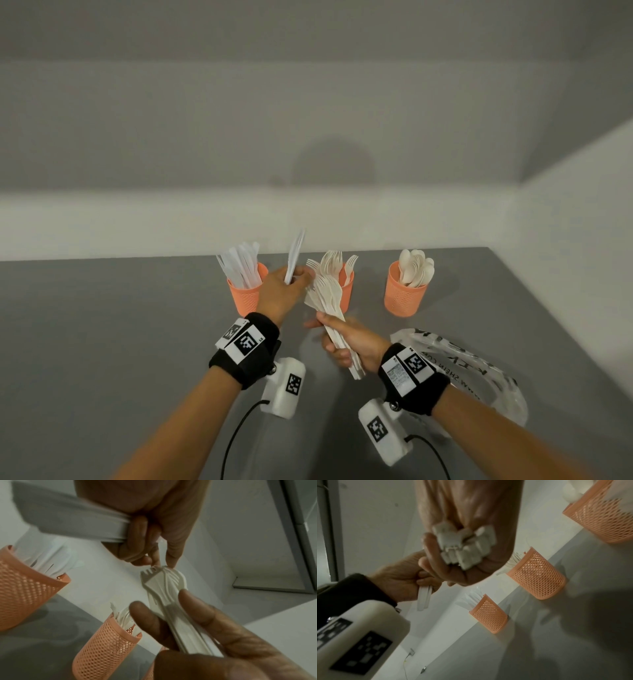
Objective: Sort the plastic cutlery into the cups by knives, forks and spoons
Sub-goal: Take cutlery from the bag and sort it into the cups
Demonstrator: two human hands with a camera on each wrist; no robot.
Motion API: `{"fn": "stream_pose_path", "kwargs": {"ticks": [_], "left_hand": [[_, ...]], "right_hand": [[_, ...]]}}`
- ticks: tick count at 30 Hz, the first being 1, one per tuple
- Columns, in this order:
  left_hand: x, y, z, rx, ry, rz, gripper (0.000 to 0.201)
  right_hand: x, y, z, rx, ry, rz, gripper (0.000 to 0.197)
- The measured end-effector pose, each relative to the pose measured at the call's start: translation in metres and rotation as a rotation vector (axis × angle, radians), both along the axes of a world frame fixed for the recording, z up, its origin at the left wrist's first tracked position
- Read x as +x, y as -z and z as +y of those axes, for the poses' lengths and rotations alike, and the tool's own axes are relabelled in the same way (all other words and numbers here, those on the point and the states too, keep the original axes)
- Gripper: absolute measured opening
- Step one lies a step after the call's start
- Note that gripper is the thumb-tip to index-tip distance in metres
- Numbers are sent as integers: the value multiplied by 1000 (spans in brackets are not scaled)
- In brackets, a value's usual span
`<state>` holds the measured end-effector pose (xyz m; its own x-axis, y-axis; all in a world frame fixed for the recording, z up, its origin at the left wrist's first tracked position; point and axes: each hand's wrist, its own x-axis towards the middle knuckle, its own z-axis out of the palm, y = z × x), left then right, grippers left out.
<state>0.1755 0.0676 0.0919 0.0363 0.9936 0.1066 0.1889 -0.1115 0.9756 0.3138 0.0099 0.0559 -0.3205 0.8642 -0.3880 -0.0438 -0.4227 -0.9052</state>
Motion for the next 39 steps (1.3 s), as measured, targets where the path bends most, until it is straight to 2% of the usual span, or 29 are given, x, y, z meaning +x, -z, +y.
{"fn": "stream_pose_path", "kwargs": {"ticks": [6, 10, 13, 16, 18, 20, 23, 28, 32, 35, 39], "left_hand": [[3, -5, 2, -44, 1, 11, 14], [5, -2, 3, -37, -110, 5, 16], [9, 2, 1, -27, -173, -58, 16], [16, 5, -12, -78, -116, -136, 19], [22, 13, -22, -161, -59, -179, 24], [29, 24, -30, -234, -20, -186, 29], [35, 35, -35, -244, -12, -175, 29], [23, 43, -25, -267, -92, -166, 28], [-5, 49, -6, -385, -205, -321, 33], [-27, 39, 20, -298, -236, -395, 31], [-45, 3, 60, -104, -370, -279, 48]], "right_hand": [[3, 1, -1, 18, 43, -5, 34], [5, 0, 1, 7, 171, 45, 34], [5, 2, 4, 15, 272, 68, 26], [2, 5, 5, 60, 328, 36, 22], [-1, 8, 7, 101, 384, 38, 25], [-4, 9, 9, 137, 427, 19, 32], [-6, 14, 9, 182, 414, -50, 35], [0, 21, 9, 174, 426, -70, 15], [10, 25, 9, 118, 444, -76, 11], [17, 27, 12, 68, 406, -86, 17], [20, 25, 16, 2, 420, -36, 20]]}}
